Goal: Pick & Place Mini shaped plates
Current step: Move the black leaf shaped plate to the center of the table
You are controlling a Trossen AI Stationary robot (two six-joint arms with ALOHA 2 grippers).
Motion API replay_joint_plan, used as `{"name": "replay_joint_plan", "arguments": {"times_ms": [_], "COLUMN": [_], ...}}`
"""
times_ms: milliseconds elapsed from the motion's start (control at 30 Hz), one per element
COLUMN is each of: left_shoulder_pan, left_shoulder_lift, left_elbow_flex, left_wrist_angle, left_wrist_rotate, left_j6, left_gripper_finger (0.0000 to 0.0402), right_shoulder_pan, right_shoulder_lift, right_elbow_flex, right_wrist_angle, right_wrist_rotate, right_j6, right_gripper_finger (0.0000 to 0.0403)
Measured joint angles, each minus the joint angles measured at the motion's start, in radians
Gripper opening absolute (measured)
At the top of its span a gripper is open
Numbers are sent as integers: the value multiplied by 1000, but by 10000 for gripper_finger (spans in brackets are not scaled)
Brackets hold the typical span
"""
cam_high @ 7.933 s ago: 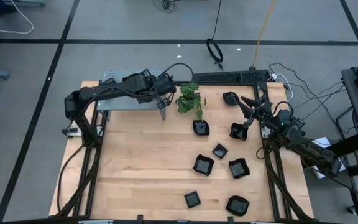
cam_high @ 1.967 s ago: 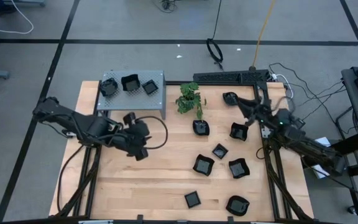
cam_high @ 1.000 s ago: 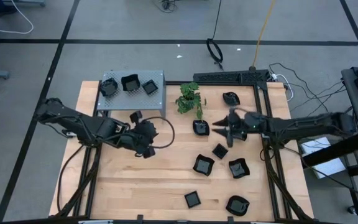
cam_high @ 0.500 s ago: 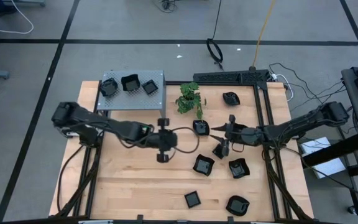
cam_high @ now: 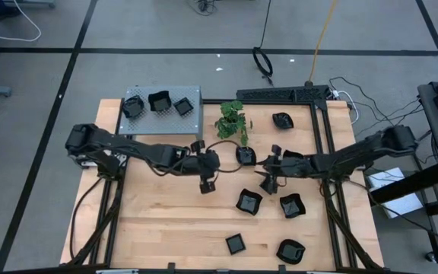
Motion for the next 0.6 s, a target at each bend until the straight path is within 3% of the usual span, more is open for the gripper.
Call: {"name": "replay_joint_plan", "arguments": {"times_ms": [267, 600], "left_shoulder_pan": [-49, -126], "left_shoulder_lift": [-138, -345], "left_elbow_flex": [0, 0], "left_wrist_angle": [-36, -112], "left_wrist_rotate": [0, 0], "left_j6": [-10, -10], "left_gripper_finger": [97, 97], "right_shoulder_pan": [-36, -100], "right_shoulder_lift": [218, 356], "right_elbow_flex": [135, 185], "right_wrist_angle": [-17, 16], "right_wrist_rotate": [1, -48], "right_j6": [-119, -177], "right_gripper_finger": [130, 130]}}
